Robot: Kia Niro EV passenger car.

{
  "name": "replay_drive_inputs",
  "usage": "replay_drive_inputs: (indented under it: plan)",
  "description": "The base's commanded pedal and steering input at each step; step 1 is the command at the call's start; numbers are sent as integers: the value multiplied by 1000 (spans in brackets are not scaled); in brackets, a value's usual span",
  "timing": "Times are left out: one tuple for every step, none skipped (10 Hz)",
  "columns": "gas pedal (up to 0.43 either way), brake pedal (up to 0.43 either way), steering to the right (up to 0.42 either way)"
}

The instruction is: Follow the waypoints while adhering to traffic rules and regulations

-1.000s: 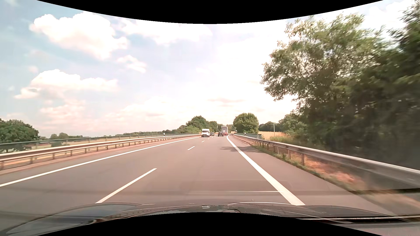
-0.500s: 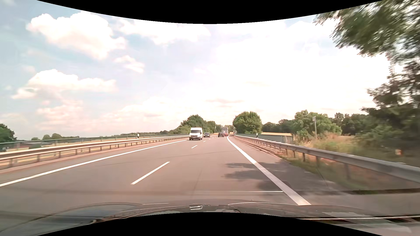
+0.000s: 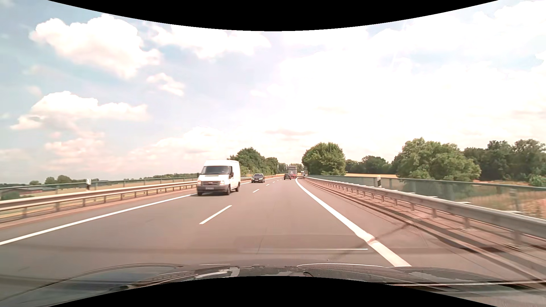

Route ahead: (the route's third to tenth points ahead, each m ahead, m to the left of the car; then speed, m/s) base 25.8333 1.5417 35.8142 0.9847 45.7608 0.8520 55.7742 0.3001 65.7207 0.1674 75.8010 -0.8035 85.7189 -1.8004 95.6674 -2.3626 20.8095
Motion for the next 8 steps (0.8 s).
replay_drive_inputs:
  plan:
    - [189,0,3]
    - [177,0,3]
    - [177,0,4]
    - [177,0,4]
    - [177,0,4]
    - [177,0,4]
    - [177,0,4]
    - [177,0,4]
